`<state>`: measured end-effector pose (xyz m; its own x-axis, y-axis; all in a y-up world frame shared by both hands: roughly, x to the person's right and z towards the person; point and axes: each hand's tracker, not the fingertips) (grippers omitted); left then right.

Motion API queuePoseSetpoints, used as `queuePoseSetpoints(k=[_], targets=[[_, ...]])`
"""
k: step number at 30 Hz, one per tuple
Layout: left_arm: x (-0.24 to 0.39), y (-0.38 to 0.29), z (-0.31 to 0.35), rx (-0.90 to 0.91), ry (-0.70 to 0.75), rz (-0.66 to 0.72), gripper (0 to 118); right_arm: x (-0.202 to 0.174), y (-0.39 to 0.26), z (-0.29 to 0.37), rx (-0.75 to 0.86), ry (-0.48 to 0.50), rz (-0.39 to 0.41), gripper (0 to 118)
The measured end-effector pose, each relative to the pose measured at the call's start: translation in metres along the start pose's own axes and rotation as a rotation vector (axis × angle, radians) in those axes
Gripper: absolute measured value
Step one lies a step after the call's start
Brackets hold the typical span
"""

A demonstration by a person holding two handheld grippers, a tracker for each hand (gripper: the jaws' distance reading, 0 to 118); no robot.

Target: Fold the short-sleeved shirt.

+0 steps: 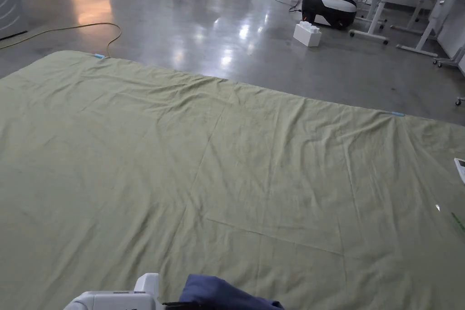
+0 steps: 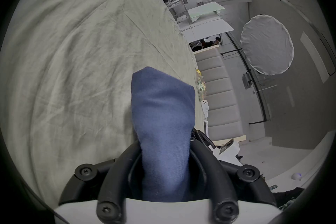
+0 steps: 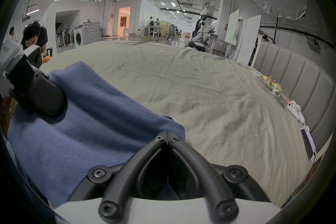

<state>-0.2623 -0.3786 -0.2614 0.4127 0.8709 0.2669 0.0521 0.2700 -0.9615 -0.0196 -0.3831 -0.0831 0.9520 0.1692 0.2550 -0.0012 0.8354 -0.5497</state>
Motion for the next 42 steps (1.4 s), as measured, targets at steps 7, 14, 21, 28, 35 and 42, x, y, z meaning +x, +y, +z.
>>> queuePoseSetpoints(k=[7,14,21,28,35,42], targets=[[-0.016,0.040,0.061,0.011,0.074,0.020,23,0.028,0.048,0.018,0.124,-0.019,-0.061,0],[-0.034,0.088,0.148,0.028,0.240,0.012,23,0.090,0.107,0.024,0.249,-0.104,-0.151,0],[-0.033,0.134,0.231,0.048,0.384,-0.006,23,0.151,0.163,0.033,0.364,-0.223,-0.163,0],[-0.031,0.160,0.299,0.044,0.574,-0.001,23,0.184,0.183,0.045,0.384,-0.253,-0.189,1],[-0.020,0.172,0.329,0.044,0.766,-0.112,23,0.178,0.172,0.043,0.368,-0.249,-0.165,0],[-0.017,0.160,0.310,0.015,1.010,-0.168,42,0.166,0.163,0.034,0.339,-0.218,-0.169,0]])
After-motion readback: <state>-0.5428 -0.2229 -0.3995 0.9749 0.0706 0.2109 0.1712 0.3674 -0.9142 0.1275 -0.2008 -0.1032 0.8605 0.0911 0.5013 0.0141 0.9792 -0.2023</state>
